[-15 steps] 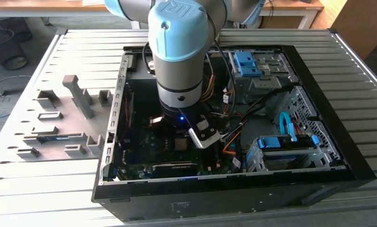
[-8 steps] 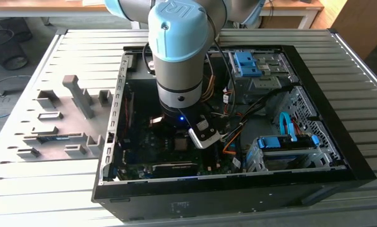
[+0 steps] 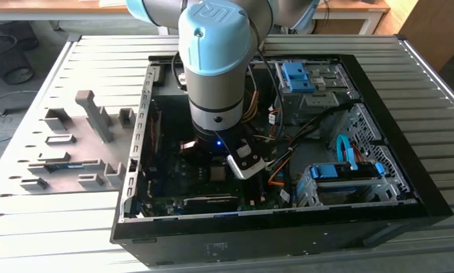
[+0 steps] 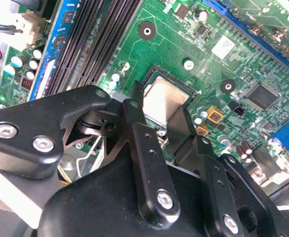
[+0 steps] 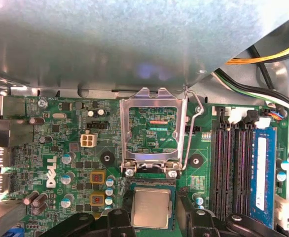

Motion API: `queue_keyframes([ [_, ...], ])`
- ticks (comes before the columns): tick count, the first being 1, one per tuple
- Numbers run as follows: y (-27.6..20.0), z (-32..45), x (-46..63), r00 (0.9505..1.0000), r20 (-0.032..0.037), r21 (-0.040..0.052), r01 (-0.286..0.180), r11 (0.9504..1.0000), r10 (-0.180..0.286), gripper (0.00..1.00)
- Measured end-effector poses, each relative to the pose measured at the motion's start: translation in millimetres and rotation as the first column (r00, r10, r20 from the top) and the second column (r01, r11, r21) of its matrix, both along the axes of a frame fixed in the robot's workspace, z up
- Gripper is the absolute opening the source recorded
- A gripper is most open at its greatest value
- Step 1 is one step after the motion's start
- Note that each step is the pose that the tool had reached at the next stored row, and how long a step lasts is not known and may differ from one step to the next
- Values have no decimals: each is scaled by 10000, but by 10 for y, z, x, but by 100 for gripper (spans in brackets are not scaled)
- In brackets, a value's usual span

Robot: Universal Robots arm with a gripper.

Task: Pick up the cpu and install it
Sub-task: 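Place the cpu into insertion slot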

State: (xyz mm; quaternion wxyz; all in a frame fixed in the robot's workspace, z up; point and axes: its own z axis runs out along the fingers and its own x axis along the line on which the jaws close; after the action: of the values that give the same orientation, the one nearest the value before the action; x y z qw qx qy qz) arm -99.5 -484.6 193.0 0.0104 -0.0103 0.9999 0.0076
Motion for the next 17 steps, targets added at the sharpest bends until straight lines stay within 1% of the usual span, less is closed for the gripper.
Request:
queue_keyframes([
  [7,0,-10,0,10000,0,-1,0,10000,0,46],
  [10,0,0,-2,10000,7,-3,1,10000,-1,46],
  [15,0,32,-19,10000,57,-2,1,10000,-1,46],
  [17,0,45,-19,10000,60,-2,-1,10000,1,46],
])
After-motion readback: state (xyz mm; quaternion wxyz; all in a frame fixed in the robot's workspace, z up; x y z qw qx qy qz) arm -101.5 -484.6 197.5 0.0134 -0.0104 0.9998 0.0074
